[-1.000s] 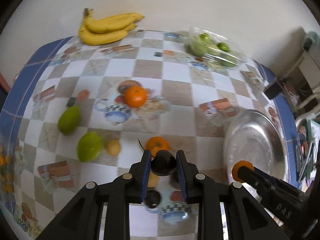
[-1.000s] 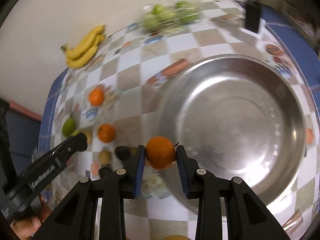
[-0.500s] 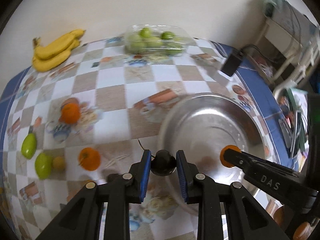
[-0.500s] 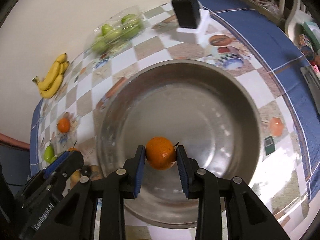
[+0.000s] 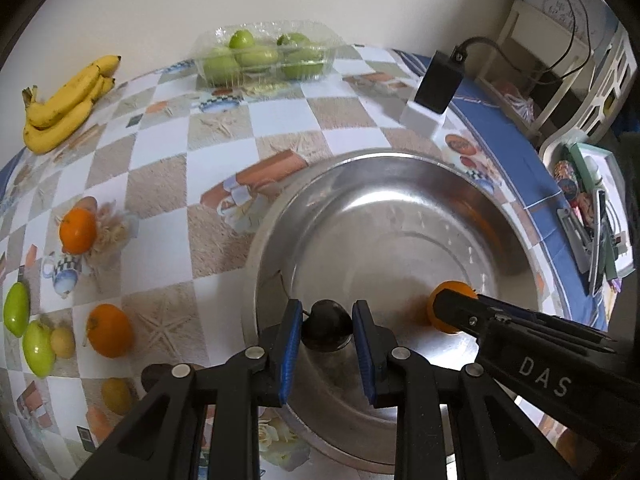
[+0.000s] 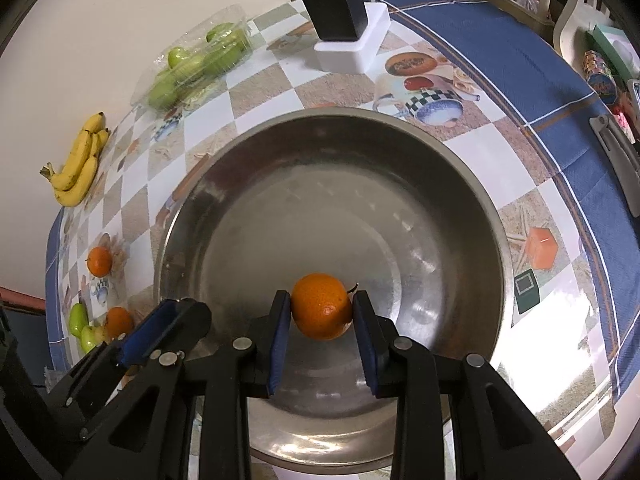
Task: Organize fruits
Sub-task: 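Carry the tangerine and dark plum over the steel bowl with both grippers, then open the right gripper to drop the tangerine while the left releases the plum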
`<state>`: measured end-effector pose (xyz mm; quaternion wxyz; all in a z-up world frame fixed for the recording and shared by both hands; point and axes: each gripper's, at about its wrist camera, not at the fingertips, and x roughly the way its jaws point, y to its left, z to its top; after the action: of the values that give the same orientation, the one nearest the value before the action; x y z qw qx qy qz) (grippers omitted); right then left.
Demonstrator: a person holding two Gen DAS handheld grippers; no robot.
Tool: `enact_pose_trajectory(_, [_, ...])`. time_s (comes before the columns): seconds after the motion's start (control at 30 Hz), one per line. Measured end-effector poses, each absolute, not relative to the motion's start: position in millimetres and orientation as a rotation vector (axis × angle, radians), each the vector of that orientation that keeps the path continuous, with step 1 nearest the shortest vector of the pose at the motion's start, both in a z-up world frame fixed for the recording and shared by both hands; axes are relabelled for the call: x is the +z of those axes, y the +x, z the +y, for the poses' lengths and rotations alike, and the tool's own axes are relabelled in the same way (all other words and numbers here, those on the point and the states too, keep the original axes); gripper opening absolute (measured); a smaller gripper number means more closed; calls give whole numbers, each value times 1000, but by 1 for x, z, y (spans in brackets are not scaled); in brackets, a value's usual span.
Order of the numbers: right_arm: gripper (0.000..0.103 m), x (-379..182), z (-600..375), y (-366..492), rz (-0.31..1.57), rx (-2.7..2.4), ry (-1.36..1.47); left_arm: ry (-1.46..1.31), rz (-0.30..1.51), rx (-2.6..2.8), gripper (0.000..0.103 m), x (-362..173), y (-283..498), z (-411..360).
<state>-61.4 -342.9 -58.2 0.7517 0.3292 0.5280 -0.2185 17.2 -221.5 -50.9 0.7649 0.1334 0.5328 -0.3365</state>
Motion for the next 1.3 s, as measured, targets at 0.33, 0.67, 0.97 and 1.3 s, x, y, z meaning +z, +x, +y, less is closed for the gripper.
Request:
enact_pose_trajectory(0.33, [34, -60, -343, -61, 1160, -493, 721, 295, 1183, -723, 30, -56, 19, -223])
enact_pose_trajectory(0.67, [41, -54, -344, -61, 1142, -498, 721, 283, 1172, -733, 47, -48, 19, -221])
enact_pose_trajectory(0.97, [41, -36, -344, -64, 1086, -505, 706, 274, 1137, -686, 53, -29, 25, -210])
enact_pose_trajectory(1.3, [50, -39, -337, -56, 1159, -528, 610, 253, 1158, -485, 74, -26, 50, -176])
